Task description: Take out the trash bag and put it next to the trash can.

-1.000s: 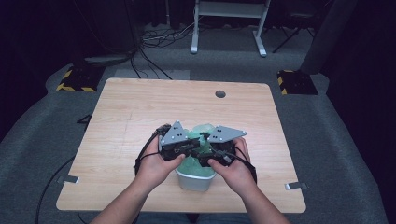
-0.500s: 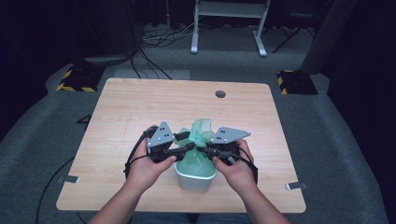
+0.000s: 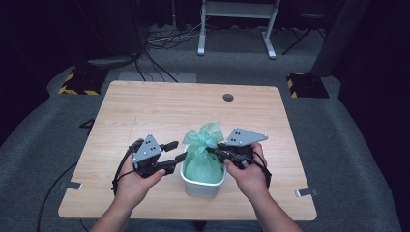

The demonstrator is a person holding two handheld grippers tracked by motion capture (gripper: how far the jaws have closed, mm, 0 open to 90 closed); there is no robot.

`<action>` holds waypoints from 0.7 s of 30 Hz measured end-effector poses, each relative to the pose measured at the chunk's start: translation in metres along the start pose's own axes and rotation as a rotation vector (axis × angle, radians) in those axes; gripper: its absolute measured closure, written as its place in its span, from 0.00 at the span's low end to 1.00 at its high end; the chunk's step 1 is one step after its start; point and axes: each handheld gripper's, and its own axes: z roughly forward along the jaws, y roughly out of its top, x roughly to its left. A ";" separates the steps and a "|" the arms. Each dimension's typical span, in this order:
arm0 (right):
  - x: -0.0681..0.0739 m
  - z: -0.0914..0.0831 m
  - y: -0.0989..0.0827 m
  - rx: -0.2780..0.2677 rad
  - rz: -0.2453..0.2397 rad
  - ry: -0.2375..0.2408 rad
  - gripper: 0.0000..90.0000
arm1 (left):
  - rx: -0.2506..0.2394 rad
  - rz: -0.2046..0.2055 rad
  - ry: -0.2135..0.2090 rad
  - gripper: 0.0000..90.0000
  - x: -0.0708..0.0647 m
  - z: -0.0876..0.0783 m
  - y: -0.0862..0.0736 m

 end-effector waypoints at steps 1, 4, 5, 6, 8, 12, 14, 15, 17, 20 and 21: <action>0.000 -0.001 0.001 -0.002 -0.002 -0.001 0.99 | -0.002 0.000 0.003 0.58 0.001 -0.001 -0.001; -0.001 -0.004 0.004 -0.014 0.000 -0.003 0.99 | -0.011 -0.006 0.015 0.55 0.007 -0.003 -0.002; -0.001 -0.006 0.005 -0.018 0.000 -0.005 0.99 | -0.004 -0.002 0.027 0.53 0.010 -0.004 -0.003; -0.001 -0.008 0.007 -0.020 -0.004 -0.009 0.99 | 0.001 0.001 0.045 0.53 0.013 -0.005 -0.005; -0.001 -0.011 0.009 -0.025 -0.009 -0.012 0.99 | 0.006 0.000 0.064 0.53 0.017 -0.007 -0.008; -0.001 -0.017 0.014 -0.038 -0.013 -0.017 0.99 | 0.032 -0.013 0.075 0.52 0.023 -0.008 -0.018; -0.001 -0.018 0.017 -0.043 -0.016 -0.018 0.99 | 0.052 -0.018 0.087 0.50 0.027 -0.008 -0.025; -0.001 -0.019 0.018 -0.046 -0.017 -0.018 0.99 | 0.063 -0.021 0.091 0.50 0.029 -0.007 -0.029; -0.001 -0.021 0.022 -0.049 -0.020 -0.021 0.99 | 0.084 -0.023 0.103 0.49 0.032 -0.008 -0.036; -0.001 -0.024 0.028 -0.059 -0.024 -0.023 0.98 | 0.099 -0.032 0.119 0.48 0.037 -0.008 -0.046; -0.001 -0.025 0.030 -0.061 -0.026 -0.024 0.98 | 0.104 -0.038 0.121 0.47 0.039 -0.009 -0.049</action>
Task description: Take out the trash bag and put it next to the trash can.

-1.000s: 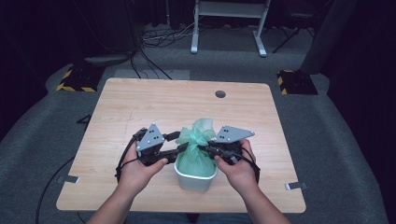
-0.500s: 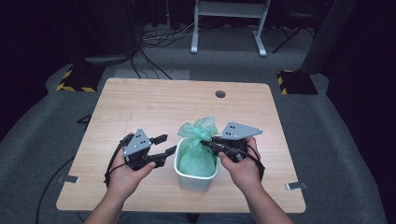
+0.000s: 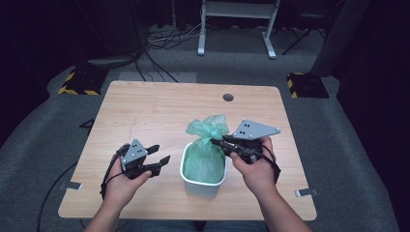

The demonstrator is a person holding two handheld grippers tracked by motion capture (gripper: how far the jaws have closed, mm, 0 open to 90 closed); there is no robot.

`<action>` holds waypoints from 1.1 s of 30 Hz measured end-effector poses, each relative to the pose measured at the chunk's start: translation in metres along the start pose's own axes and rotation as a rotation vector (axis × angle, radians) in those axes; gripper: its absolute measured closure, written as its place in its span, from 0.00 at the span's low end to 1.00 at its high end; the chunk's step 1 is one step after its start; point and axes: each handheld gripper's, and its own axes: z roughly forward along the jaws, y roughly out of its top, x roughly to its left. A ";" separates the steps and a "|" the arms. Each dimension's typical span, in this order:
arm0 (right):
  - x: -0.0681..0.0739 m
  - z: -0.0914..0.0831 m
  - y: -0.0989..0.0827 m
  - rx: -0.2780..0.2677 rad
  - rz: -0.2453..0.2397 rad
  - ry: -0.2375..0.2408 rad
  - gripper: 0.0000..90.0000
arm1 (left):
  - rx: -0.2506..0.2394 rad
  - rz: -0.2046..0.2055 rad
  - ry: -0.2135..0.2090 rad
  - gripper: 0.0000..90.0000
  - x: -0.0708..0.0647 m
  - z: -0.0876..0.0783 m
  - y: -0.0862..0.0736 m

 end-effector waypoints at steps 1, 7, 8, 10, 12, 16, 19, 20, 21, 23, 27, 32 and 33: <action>0.000 -0.001 0.002 -0.001 -0.001 -0.002 0.98 | 0.006 0.007 0.007 0.47 0.002 0.000 -0.002; 0.000 -0.009 0.015 -0.009 -0.018 -0.010 0.98 | 0.049 0.001 0.033 0.45 0.011 0.001 -0.019; 0.000 -0.010 0.018 -0.012 -0.019 -0.011 0.98 | 0.059 -0.004 0.035 0.45 0.014 0.001 -0.022; -0.001 -0.014 0.023 -0.019 -0.020 -0.017 0.98 | 0.088 0.010 0.047 0.43 0.016 0.002 -0.025; -0.002 -0.017 0.028 -0.028 -0.019 -0.019 0.98 | 0.108 0.010 0.056 0.42 0.019 0.003 -0.030; -0.003 -0.022 0.035 -0.037 -0.023 -0.024 0.98 | 0.129 0.001 0.062 0.39 0.025 0.004 -0.037; -0.004 -0.028 0.044 -0.051 -0.033 -0.033 0.98 | 0.145 -0.007 0.070 0.39 0.030 0.005 -0.043; -0.005 -0.031 0.047 -0.057 -0.033 -0.037 0.98 | 0.149 -0.004 0.078 0.38 0.032 0.004 -0.044; -0.006 -0.034 0.049 -0.068 -0.034 -0.038 0.98 | 0.154 -0.007 0.080 0.37 0.033 0.004 -0.045; -0.007 -0.041 0.054 -0.087 -0.037 -0.048 0.98 | 0.160 -0.006 0.081 0.36 0.034 0.004 -0.047; -0.010 -0.058 0.062 -0.118 -0.043 -0.077 0.98 | 0.172 -0.015 0.080 0.36 0.035 0.005 -0.051; -0.016 -0.076 0.070 -0.122 -0.060 -0.121 0.98 | 0.181 -0.021 0.085 0.36 0.038 0.004 -0.056; -0.018 -0.080 0.071 -0.124 -0.062 -0.131 0.98 | 0.184 -0.032 0.085 0.36 0.037 0.004 -0.058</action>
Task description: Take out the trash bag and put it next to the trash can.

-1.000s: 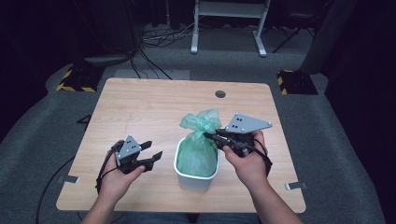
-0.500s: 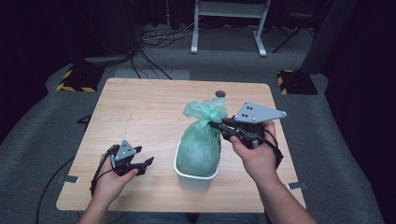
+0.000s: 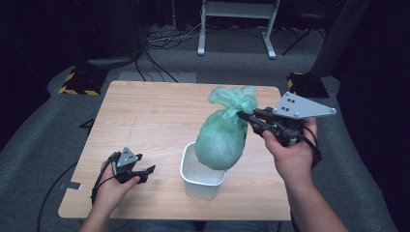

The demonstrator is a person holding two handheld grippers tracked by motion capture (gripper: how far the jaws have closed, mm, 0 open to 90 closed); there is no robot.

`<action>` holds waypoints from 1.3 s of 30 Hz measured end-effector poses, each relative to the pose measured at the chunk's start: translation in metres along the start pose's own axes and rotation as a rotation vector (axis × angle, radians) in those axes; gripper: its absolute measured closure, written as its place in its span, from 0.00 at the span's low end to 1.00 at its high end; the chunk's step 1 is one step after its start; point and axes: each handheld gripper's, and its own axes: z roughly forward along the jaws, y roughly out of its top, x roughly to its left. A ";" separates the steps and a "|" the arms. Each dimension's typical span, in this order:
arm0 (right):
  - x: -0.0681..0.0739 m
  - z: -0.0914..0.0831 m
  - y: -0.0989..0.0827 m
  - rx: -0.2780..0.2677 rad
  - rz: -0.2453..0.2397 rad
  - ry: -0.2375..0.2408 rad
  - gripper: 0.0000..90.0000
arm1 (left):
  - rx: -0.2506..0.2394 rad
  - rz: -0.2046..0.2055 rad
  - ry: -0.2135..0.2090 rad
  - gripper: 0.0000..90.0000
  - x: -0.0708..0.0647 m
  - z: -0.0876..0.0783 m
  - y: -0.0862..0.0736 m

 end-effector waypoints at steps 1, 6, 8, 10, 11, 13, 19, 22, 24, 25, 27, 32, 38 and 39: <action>-0.002 -0.003 0.001 -0.001 -0.001 -0.009 0.98 | 0.001 0.000 0.001 0.36 0.001 0.000 -0.001; -0.017 -0.021 -0.002 -0.003 0.012 -0.059 0.98 | 0.012 -0.019 0.014 0.35 0.005 -0.001 -0.007; -0.023 -0.027 -0.004 -0.002 0.018 -0.075 0.98 | 0.015 -0.023 0.019 0.35 0.007 -0.001 -0.009; -0.027 -0.032 -0.005 0.000 0.022 -0.088 0.98 | 0.022 -0.029 0.021 0.35 0.008 0.000 -0.012; -0.030 -0.035 -0.007 0.005 0.025 -0.099 0.98 | 0.029 -0.029 0.021 0.35 0.009 0.000 -0.012; -0.035 -0.039 -0.011 0.013 0.033 -0.112 0.98 | 0.034 -0.033 0.022 0.35 0.009 0.001 -0.013; -0.049 -0.043 -0.033 0.070 0.056 -0.156 0.98 | 0.047 -0.023 0.024 0.35 0.008 0.005 -0.015; -0.055 -0.042 -0.048 0.098 0.084 -0.168 0.98 | 0.052 -0.022 0.027 0.35 0.009 0.005 -0.016; -0.058 -0.040 -0.058 0.118 0.099 -0.171 0.98 | 0.058 -0.027 0.024 0.35 0.009 0.006 -0.017; -0.059 -0.038 -0.064 0.129 0.107 -0.170 0.98 | 0.057 -0.026 0.024 0.35 0.010 0.006 -0.018; -0.060 -0.035 -0.074 0.148 0.123 -0.165 0.98 | 0.063 -0.025 0.024 0.35 0.010 0.006 -0.018; -0.060 -0.020 -0.098 0.203 0.150 -0.140 0.98 | 0.065 -0.024 0.022 0.35 0.010 0.008 -0.019; -0.065 0.007 -0.115 0.262 0.177 -0.115 0.98 | 0.061 -0.023 0.016 0.35 0.008 0.008 -0.018; -0.066 0.011 -0.118 0.269 0.181 -0.112 0.98 | 0.062 -0.022 0.019 0.35 0.008 0.008 -0.018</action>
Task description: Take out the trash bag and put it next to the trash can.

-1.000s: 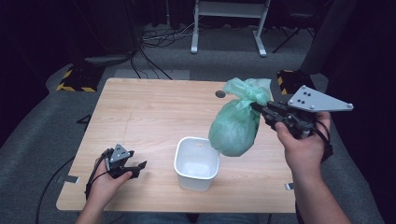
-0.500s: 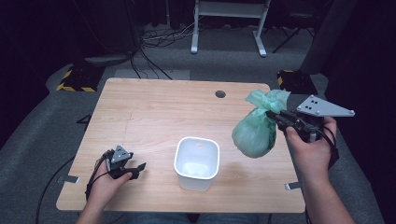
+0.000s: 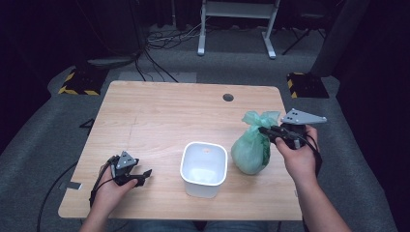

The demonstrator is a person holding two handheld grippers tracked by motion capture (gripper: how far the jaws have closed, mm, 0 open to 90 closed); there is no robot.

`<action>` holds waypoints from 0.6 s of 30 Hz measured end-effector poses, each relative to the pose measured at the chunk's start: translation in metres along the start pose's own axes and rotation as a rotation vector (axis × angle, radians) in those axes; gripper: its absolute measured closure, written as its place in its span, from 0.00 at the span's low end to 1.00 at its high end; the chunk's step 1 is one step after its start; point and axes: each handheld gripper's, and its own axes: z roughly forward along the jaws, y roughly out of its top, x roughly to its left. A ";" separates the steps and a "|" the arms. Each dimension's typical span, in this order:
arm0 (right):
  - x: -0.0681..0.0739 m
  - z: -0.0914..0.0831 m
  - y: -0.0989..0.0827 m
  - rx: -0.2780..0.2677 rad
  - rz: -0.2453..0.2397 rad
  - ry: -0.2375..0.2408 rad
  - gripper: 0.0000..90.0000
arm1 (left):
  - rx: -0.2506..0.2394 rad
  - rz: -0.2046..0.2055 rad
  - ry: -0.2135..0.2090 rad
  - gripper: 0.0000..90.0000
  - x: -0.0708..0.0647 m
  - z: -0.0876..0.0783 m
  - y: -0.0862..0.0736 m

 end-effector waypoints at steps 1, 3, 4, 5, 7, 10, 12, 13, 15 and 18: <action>-0.001 0.008 -0.001 0.011 -0.003 0.003 0.98 | -0.001 -0.001 -0.001 0.35 0.000 0.000 0.000; -0.002 0.019 -0.002 0.019 -0.003 0.006 0.98 | 0.002 -0.002 -0.004 0.37 0.001 0.000 -0.001; -0.003 0.023 -0.003 0.020 0.001 0.009 0.98 | 0.003 -0.002 -0.003 0.37 0.002 0.000 -0.001; -0.004 0.027 -0.003 0.019 0.006 0.008 0.97 | 0.003 -0.004 -0.005 0.37 0.002 0.000 -0.001; -0.006 0.032 -0.005 0.009 0.016 0.003 0.87 | 0.003 -0.005 -0.007 0.36 0.001 0.001 -0.002; -0.011 0.037 -0.009 -0.028 0.049 -0.053 0.52 | 0.008 0.000 -0.010 0.36 0.000 0.002 -0.001; -0.014 0.035 -0.012 -0.035 0.060 -0.080 0.45 | 0.006 0.000 -0.011 0.37 0.000 0.002 -0.001; -0.015 0.032 -0.014 -0.035 0.063 -0.096 0.41 | 0.006 0.001 -0.009 0.37 0.000 0.002 -0.001; -0.018 0.024 -0.018 -0.036 0.086 -0.113 0.39 | 0.006 0.002 -0.009 0.37 0.000 0.002 -0.001; -0.021 0.012 -0.023 -0.034 0.102 -0.130 0.36 | 0.006 0.003 -0.007 0.37 -0.002 0.003 -0.001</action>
